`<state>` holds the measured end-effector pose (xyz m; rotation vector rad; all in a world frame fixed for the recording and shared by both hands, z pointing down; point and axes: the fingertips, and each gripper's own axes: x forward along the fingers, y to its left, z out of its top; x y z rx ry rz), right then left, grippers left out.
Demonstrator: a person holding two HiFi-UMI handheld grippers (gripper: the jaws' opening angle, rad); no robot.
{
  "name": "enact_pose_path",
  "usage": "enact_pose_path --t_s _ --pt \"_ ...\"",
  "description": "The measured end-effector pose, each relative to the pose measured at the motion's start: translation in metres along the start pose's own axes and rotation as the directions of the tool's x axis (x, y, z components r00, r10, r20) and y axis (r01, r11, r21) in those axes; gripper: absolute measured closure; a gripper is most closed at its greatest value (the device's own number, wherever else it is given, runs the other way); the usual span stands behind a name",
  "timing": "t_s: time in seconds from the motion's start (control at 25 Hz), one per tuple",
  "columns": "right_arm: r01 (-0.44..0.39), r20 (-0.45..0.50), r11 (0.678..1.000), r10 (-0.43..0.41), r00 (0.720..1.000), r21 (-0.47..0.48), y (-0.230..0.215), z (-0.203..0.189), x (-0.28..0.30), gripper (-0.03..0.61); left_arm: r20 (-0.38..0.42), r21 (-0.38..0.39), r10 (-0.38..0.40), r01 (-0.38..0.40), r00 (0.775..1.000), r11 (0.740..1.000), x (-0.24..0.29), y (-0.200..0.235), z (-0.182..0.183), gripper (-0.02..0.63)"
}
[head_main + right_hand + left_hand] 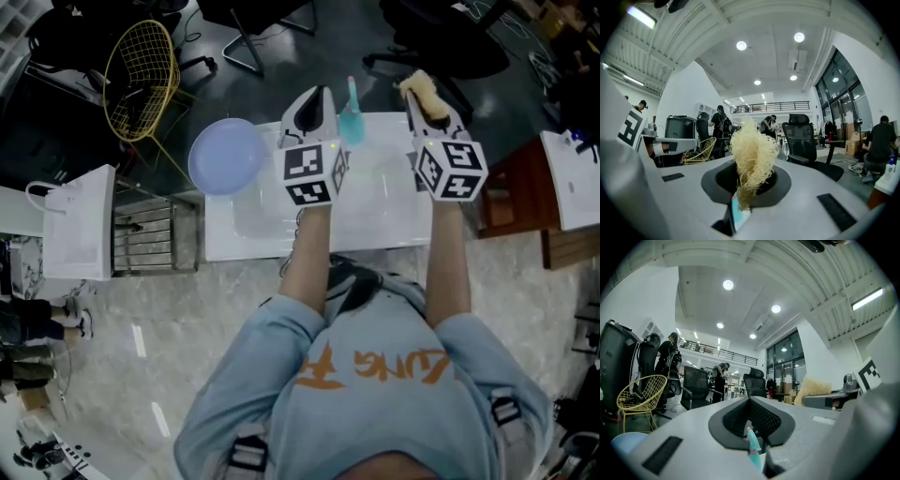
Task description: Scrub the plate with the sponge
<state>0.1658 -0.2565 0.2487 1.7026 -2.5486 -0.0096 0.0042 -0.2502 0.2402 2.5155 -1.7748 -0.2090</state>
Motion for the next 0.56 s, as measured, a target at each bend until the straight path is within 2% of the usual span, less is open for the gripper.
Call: enact_pose_path --t_s 0.56 --pt "-0.020 0.014 1.000 0.020 1.000 -0.005 -0.021 0.003 -0.008 0.548 -0.006 0.014 0.023 -0.023 1.000 1.000 0.006 -0.017 -0.001 0.611"
